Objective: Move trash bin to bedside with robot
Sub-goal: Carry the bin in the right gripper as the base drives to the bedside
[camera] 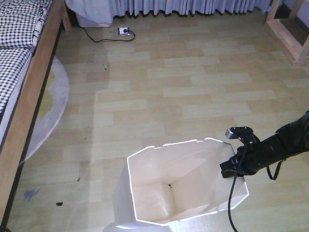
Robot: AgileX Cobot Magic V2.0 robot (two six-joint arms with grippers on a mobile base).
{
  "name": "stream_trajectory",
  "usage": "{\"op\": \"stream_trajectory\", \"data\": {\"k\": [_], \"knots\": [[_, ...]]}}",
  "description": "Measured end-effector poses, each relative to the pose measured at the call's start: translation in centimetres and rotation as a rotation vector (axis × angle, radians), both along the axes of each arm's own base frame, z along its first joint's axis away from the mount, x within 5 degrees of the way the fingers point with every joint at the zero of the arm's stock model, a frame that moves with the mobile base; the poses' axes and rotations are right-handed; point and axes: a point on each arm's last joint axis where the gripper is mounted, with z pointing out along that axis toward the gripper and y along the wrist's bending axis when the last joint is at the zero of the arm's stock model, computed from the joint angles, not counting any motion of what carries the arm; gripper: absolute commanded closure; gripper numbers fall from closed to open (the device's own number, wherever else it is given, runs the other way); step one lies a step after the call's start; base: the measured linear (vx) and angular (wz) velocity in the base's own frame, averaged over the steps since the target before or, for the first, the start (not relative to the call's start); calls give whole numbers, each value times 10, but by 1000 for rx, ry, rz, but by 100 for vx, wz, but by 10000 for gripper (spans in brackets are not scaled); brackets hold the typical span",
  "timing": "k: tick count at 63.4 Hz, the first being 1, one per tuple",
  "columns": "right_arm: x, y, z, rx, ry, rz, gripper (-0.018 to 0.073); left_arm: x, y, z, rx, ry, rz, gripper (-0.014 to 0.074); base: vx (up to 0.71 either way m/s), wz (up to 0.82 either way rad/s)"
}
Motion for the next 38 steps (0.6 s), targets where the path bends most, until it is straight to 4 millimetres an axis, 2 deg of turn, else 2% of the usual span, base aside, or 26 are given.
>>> {"op": "stream_trajectory", "data": {"k": [38], "knots": [[0,0,0,0,0,1,564,0,0,0,0,0,0,603,29,-1]]}}
